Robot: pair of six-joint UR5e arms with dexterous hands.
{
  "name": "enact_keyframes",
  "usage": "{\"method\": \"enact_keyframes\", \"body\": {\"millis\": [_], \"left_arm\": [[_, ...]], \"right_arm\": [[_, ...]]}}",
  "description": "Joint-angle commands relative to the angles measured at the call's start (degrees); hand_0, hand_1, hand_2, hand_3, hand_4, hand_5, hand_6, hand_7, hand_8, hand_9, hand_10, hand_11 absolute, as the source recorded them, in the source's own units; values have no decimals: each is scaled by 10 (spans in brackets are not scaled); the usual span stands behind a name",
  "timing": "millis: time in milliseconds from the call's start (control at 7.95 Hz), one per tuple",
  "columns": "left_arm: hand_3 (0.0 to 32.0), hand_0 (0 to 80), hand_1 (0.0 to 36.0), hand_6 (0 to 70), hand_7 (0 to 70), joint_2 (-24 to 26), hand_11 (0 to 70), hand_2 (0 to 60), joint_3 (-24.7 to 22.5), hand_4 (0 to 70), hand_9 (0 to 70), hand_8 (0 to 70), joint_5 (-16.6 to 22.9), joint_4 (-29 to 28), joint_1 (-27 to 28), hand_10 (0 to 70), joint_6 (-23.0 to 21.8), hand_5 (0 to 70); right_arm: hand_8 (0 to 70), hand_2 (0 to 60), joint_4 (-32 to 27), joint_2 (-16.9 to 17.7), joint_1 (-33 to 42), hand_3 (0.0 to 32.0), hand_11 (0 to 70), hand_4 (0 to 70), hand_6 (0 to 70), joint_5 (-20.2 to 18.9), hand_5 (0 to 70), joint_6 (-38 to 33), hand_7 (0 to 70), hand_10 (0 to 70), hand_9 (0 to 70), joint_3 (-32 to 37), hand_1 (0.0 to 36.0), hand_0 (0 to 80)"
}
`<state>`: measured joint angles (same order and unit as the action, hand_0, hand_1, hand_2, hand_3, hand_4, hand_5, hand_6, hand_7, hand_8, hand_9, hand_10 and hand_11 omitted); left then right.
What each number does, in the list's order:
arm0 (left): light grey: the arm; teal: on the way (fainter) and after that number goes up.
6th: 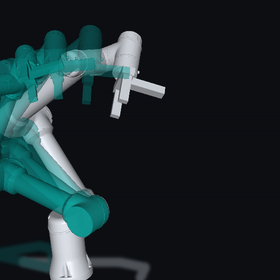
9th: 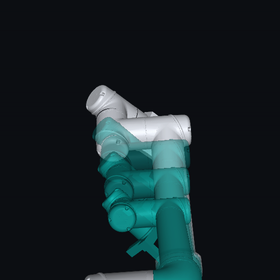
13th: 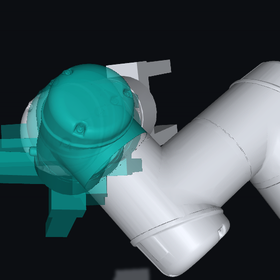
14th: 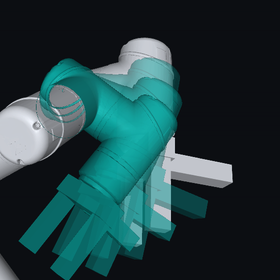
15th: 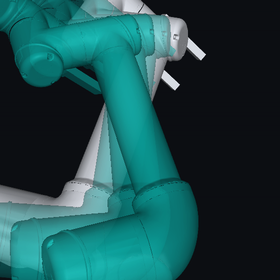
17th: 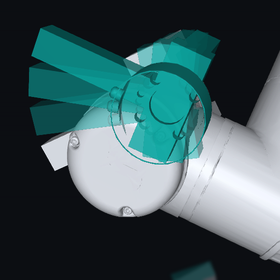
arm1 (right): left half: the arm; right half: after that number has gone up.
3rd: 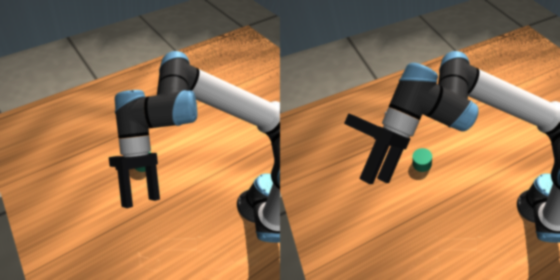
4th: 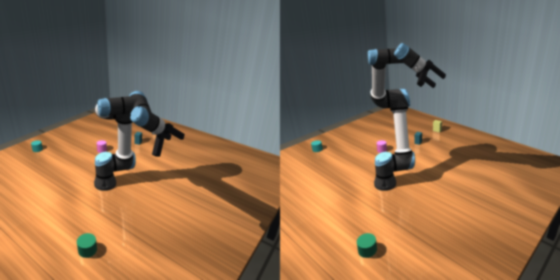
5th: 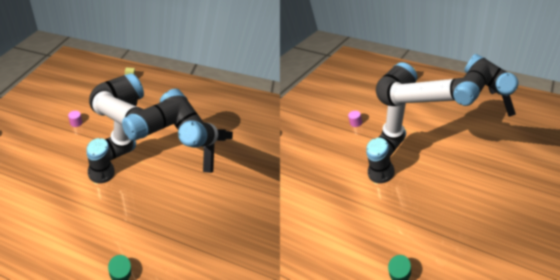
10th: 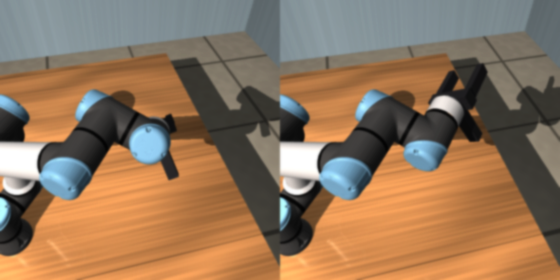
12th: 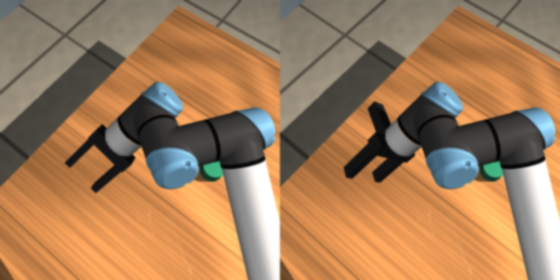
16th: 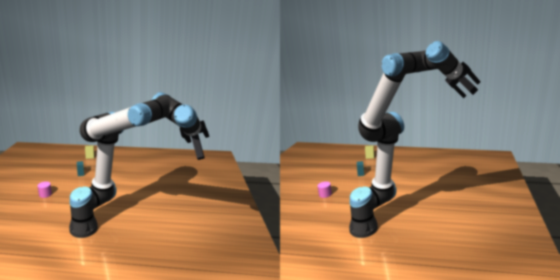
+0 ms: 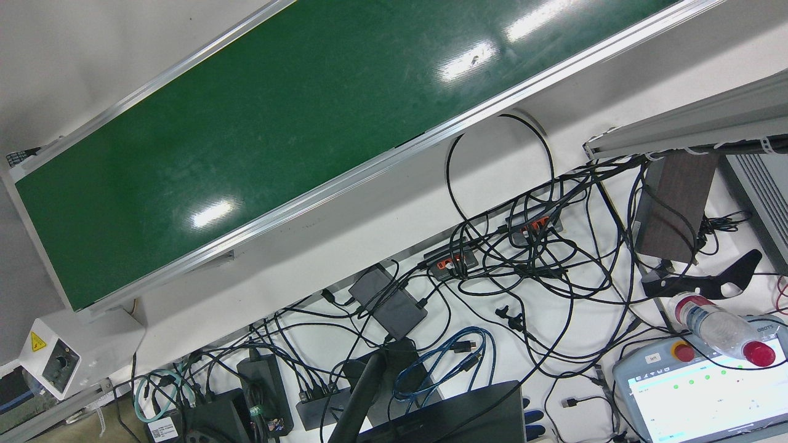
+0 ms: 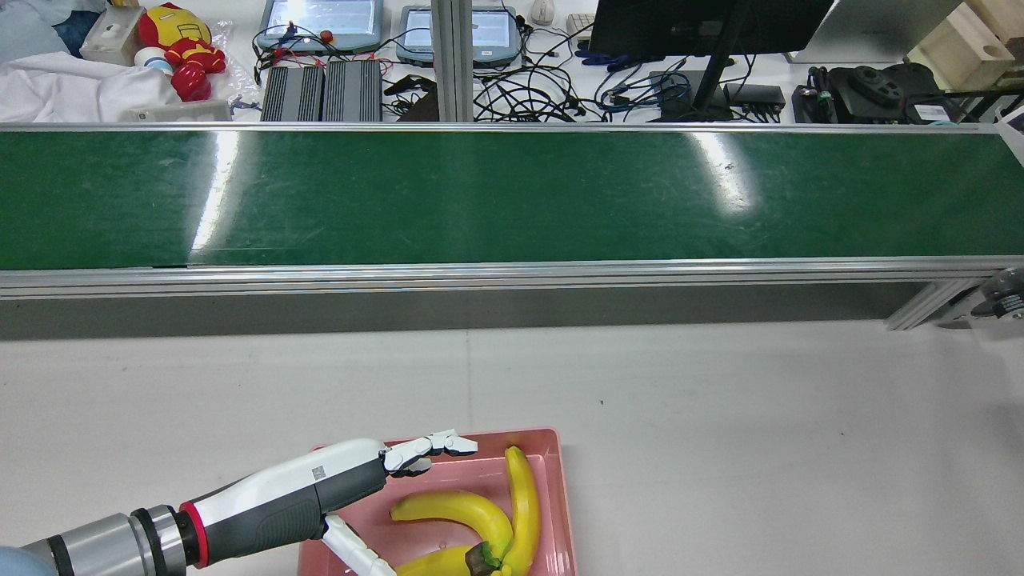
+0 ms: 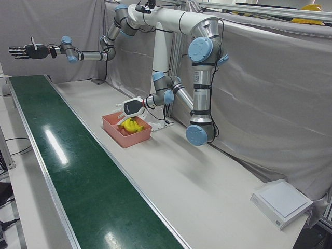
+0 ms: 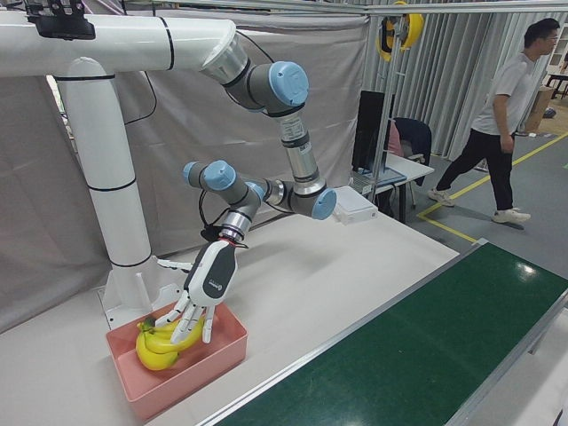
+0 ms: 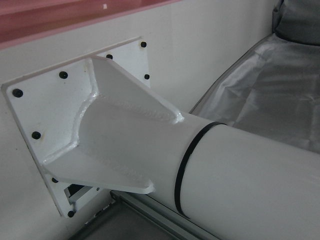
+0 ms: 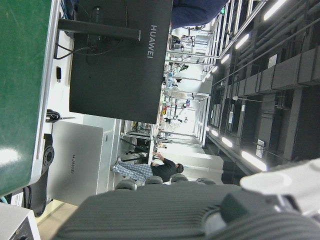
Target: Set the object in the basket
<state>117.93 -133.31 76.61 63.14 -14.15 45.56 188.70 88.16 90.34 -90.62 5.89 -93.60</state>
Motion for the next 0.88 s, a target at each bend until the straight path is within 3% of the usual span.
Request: {"method": "enact_keyframes", "body": {"millis": [0,126,251,377,629,754], "left_arm": [[304,57,0,0,55,-3,0,0,-45,0,91,140,6,36,-38,0,1,189],[250,352,15,1,73,-8,77,2,-141,0,124,130,6,73,-74,50,3,254],[168,371,40,18,97,-32,142,72,-211,0,153,125,6,95,-118,94,2,323],[116,349,43,30,120,-65,179,116,-254,1,184,138,5,89,-160,121,-6,370],[20,263,31,61,180,-77,237,162,-261,44,250,182,4,84,-234,163,-40,455],[0,250,29,72,198,-77,254,170,-260,56,262,191,4,81,-270,175,-40,489]], "right_arm": [[0,0,0,0,0,0,0,0,0,0,0,0,0,0,0,0,0,0],[0,0,0,0,-1,0,0,0,0,0,0,0,0,0,0,0,0,0],[0,0,0,0,-1,0,0,0,0,0,0,0,0,0,0,0,0,0],[0,0,0,0,-1,0,0,0,0,0,0,0,0,0,0,0,0,0],[0,0,0,0,0,0,0,0,0,0,0,0,0,0,0,0,0,0],[0,0,0,0,-1,0,0,0,0,0,0,0,0,0,0,0,0,0]]}}
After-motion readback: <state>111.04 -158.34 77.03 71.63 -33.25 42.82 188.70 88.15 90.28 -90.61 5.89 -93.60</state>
